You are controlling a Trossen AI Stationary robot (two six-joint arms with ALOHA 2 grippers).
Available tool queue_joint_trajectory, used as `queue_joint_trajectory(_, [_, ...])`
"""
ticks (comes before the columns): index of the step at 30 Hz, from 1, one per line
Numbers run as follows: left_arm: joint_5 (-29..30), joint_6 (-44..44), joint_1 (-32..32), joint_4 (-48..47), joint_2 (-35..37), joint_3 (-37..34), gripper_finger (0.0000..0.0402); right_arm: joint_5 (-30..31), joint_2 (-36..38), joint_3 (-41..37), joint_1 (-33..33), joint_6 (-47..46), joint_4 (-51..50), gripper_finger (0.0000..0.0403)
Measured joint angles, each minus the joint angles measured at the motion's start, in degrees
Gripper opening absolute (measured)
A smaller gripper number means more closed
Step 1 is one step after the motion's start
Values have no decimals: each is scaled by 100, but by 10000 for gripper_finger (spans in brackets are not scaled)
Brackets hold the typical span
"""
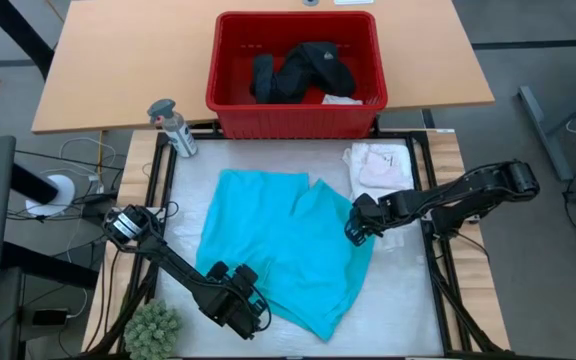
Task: Fold Laundry from Bin
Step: Fold the light blue shorts
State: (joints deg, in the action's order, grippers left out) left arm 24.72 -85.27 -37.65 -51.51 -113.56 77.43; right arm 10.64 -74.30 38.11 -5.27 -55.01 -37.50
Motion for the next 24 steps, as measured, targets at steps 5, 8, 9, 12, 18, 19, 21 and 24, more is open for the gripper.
queue_joint_trajectory(5, [56, 1, 0, -2, 0, 0, 0, -195, 76, 10, -223, -237, -108, 15])
queue_joint_trajectory(8, [121, 1, 0, -2, 0, 0, 0, -181, 200, 157, -451, -438, -435, 15])
queue_joint_trajectory(9, [143, 1, 0, 0, 0, 0, 0, -166, 240, 235, -520, -498, -609, 15])
queue_joint_trajectory(12, [190, 5, 0, -2, 0, 0, 0, -15, 343, 454, -698, -724, -1284, 15])
queue_joint_trajectory(18, [250, 45, 0, -3, 0, 0, 0, 145, 541, 535, -947, -1257, -2280, 15])
queue_joint_trajectory(19, [242, 60, -2, -4, 0, 0, 0, 174, 577, 535, -1004, -1324, -2400, 15])
queue_joint_trajectory(21, [211, 95, -12, -4, 0, 0, 0, 247, 659, 535, -1135, -1525, -2632, 15])
queue_joint_trajectory(24, [149, 202, -34, -13, 0, 0, 0, 277, 810, 535, -1383, -1968, -3144, 15])
